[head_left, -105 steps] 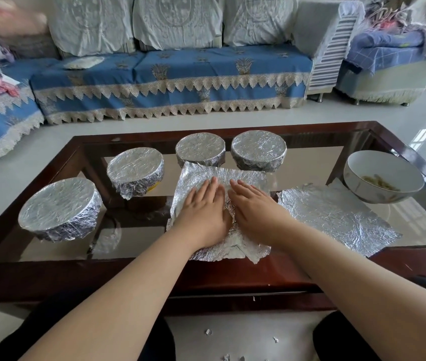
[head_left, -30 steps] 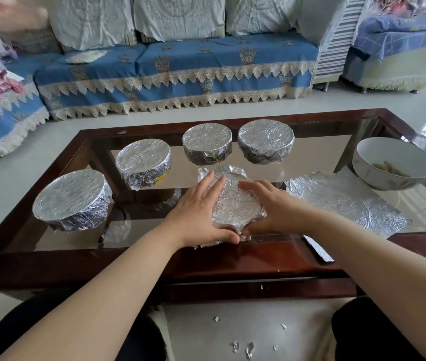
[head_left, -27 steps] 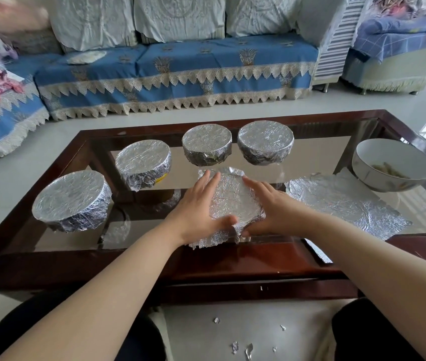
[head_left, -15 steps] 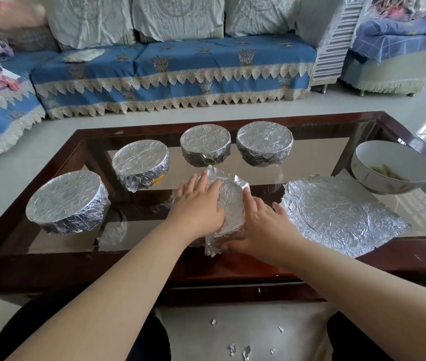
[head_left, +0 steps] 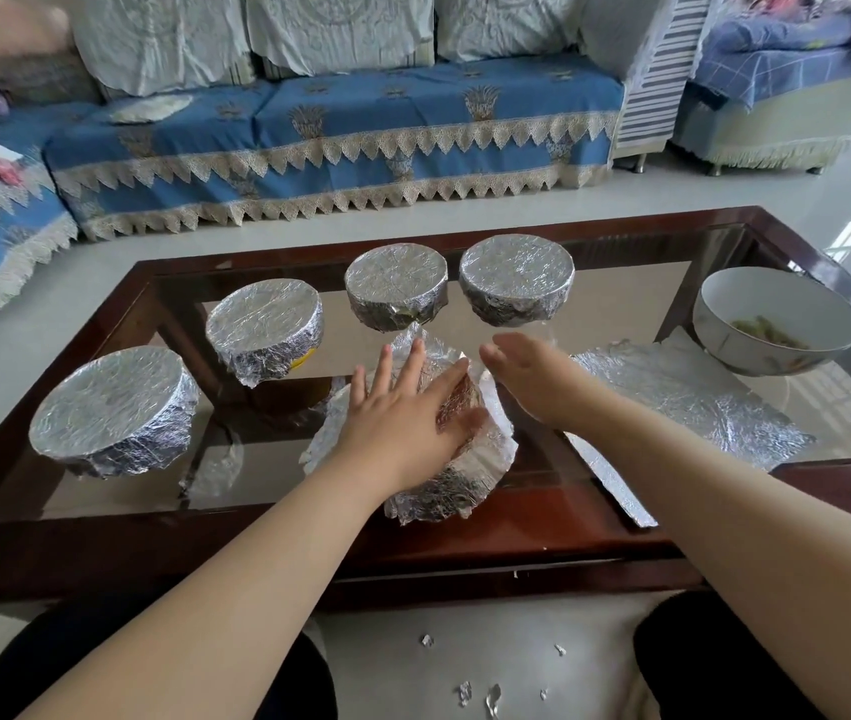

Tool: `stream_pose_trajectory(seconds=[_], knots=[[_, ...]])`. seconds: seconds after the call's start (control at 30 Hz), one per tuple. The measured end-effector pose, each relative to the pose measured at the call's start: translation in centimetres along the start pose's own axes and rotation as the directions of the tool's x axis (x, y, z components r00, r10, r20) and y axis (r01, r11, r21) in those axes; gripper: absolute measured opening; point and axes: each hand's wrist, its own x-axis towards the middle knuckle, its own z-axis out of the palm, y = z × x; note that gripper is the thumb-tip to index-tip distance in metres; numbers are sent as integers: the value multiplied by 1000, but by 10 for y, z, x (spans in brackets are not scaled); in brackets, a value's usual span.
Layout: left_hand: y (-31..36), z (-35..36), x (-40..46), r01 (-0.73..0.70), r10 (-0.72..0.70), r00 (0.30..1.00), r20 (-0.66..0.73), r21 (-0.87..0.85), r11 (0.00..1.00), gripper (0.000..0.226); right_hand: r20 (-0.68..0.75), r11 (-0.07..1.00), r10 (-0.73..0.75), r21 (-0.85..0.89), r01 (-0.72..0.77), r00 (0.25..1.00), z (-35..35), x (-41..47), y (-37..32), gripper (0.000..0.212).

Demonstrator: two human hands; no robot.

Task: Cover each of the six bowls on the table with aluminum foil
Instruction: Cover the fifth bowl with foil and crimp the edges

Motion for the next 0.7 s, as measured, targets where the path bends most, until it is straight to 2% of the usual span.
stream_pose_trajectory(seconds=[0.1,0.2,0.3,0.4,0.53,0.7], knots=[[1,0,-1,-11,11,1000,4,5,1000,87,7,974,168,153,-167,986,23,25,13,33],[1,-1,-2,-18,18,1000,5,0,1000,91,17,966,206,158,-206,978,34,32,12,30],[1,0,-1,-14,14,1000,2,-4,1000,91,30,938,232,258,-232,972,36,34,9,37],[0,1,0,-18,18,1000,-3,-6,1000,90,9,936,258,247,-252,966,36,32,5,40],[0,1,1,-16,16,1000,-4,-5,1000,89,-33,959,221,191,-211,975,42,37,6,41],[0,1,0,-10,10,1000,0,1,1000,88,-7,977,180,117,-178,984,39,37,7,31]])
